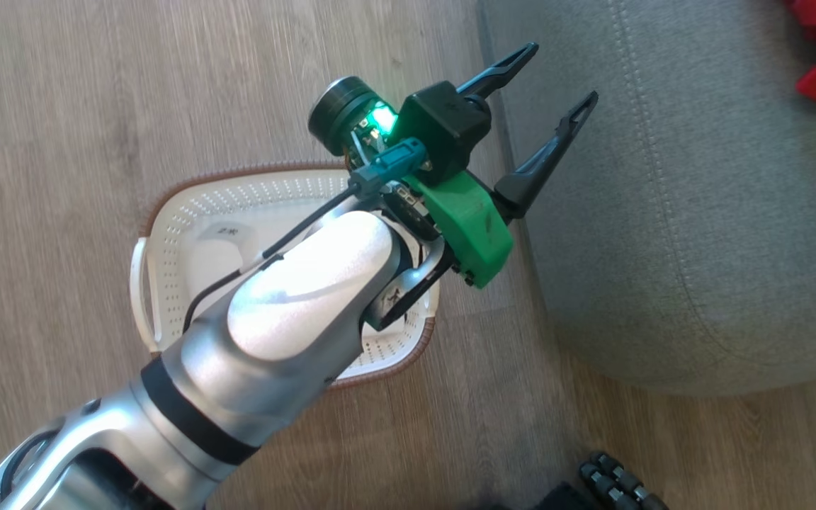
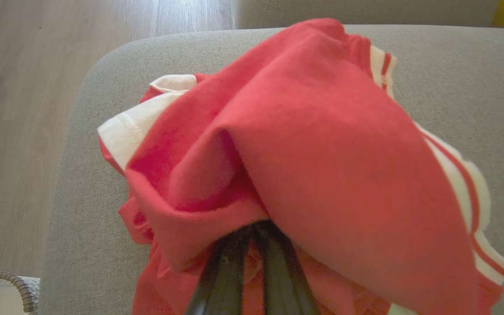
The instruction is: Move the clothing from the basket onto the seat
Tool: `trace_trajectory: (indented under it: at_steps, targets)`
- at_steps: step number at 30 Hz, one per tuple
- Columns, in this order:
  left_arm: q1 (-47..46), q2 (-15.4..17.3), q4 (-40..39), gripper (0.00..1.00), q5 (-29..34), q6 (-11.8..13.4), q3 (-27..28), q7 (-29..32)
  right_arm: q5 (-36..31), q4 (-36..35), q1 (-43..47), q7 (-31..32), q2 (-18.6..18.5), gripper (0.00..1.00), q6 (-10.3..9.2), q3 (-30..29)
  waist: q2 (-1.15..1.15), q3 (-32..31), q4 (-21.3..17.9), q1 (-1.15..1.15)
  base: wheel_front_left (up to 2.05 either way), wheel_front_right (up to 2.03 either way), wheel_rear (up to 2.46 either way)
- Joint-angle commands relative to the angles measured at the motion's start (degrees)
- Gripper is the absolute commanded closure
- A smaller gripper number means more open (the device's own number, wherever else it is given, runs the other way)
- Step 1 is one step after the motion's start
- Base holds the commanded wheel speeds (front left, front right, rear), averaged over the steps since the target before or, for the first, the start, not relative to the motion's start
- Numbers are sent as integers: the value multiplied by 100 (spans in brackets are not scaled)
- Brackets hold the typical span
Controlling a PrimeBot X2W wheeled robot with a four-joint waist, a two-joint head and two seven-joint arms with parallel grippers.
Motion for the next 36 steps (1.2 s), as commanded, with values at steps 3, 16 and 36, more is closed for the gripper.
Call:
trace_trajectory:
  at_steps: [3,16,36]
  targets:
    - [-107,20,-129,0,-79,16,139,-85,189,-122,16,66,-319,0,-2,166,0,-168,-56,0,0,0,0]
    - [508,321,-137,0,-421,58,282,-347,555,-673,395,133,-696,0,-2,1139,0,-1347,-231,0,0,0,0]
    - [1937,1321,-984,0,-921,774,873,-609,622,-2088,1802,-1868,-1182,0,-2,643,0,-2819,547,0,0,0,0]
